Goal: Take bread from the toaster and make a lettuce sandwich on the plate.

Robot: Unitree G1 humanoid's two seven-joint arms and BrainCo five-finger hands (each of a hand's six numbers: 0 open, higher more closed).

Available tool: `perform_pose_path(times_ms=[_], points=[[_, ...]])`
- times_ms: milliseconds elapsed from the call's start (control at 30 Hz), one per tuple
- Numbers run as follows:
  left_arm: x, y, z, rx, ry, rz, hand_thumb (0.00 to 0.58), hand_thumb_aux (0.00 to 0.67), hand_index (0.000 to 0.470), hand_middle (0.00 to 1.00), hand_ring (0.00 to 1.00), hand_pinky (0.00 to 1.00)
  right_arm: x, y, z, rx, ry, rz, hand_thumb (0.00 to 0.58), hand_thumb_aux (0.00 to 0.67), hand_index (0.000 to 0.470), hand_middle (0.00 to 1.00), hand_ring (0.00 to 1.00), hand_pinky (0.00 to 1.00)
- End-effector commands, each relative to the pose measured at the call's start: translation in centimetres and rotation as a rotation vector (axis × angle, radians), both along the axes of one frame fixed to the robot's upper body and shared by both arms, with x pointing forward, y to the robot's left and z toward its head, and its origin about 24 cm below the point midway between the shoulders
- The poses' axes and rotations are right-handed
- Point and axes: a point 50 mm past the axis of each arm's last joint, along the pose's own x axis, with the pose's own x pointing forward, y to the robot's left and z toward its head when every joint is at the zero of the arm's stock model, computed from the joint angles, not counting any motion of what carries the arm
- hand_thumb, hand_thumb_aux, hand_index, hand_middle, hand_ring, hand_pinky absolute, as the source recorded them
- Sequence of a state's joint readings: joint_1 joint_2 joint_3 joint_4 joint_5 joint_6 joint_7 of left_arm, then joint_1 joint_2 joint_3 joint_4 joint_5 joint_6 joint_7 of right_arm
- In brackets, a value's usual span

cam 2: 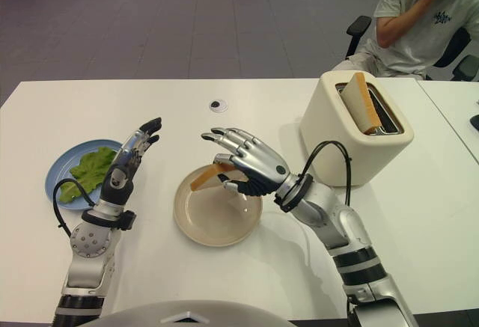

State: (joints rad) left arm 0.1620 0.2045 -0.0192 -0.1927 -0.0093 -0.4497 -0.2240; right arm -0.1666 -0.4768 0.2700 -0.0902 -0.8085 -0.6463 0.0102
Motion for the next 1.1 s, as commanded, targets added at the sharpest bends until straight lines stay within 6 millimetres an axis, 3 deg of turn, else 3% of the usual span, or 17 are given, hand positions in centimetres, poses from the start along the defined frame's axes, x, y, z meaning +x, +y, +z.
perform_pose_path(times_ms=[33, 200, 233, 267, 300, 467, 600, 800, 933, 1100], points=[[-0.1, 0.1, -0.3, 0.014, 0.019, -0.005, 0.0, 0.0, 0.0, 0.0, 0.0, 0.0, -0.7, 1.5, -1.2, -0.095, -0.073, 0.024, 0.58, 0.67, 0.47, 0.0, 0.0, 0.0], [-0.3, 0.1, -0.2, 0.015, 0.019, -0.005, 0.0, 0.0, 0.0, 0.0, 0.0, 0.0, -2.4, 2.2, -1.5, -0.096, -0.069, 0.094, 0.58, 0.652, 0.457, 0.0, 0.0, 0.0], [-0.3, 0.1, -0.2, 0.014, 0.02, -0.003, 0.0, 0.0, 0.0, 0.0, 0.0, 0.0, -2.4, 2.1, -1.6, -0.096, -0.063, 0.091, 0.496, 0.415, 0.291, 0.0, 0.0, 0.0], [-0.3, 0.1, -0.3, 0.014, 0.022, -0.002, 0.0, 0.0, 0.0, 0.0, 0.0, 0.0, -2.4, 2.1, -1.7, -0.1, -0.058, 0.088, 0.1, 0.06, 0.042, 0.0, 0.0, 0.0], [-0.4, 0.1, -0.3, 0.013, 0.023, 0.0, 0.0, 0.0, 0.0, 0.0, 0.0, 0.0, -2.4, 2.0, -2.0, -0.108, -0.046, 0.089, 0.0, 0.0, 0.0, 0.0, 0.0, 0.0], [-0.4, 0.1, -0.3, 0.012, 0.026, 0.003, 0.0, 0.0, 0.0, 0.0, 0.0, 0.0, -2.5, 2.0, -2.6, -0.134, -0.02, 0.088, 0.0, 0.0, 0.0, 0.0, 0.0, 0.0], [-0.5, 0.2, -0.2, 0.013, 0.024, 0.004, 0.0, 0.0, 0.0, 0.0, 0.0, 0.0, -2.3, 1.4, -1.9, -0.093, -0.003, 0.078, 0.0, 0.0, 0.0, 0.0, 0.0, 0.0], [-0.7, 0.9, 0.8, 0.053, -0.009, 0.044, 0.0, 0.0, 0.0, 0.0, 0.0, 0.0, 0.4, -2.0, 0.9, 0.05, 0.024, -0.058, 0.0, 0.0, 0.0, 0.0, 0.0, 0.0], [-0.8, 4.3, 1.9, 0.383, -0.029, 0.253, 0.0, 0.0, 0.0, 0.0, 0.0, 0.0, 2.1, -5.6, 2.5, 0.293, 0.139, -0.159, 0.0, 0.0, 0.0, 0.0, 0.0, 0.0], [-1.1, 9.3, 2.0, 0.976, 0.022, 0.512, 0.0, 0.0, 0.0, 0.0, 0.0, 0.0, 2.0, -8.1, 2.5, 0.496, 0.292, -0.17, 0.0, 0.0, 0.0, 0.0, 0.0, 0.0]])
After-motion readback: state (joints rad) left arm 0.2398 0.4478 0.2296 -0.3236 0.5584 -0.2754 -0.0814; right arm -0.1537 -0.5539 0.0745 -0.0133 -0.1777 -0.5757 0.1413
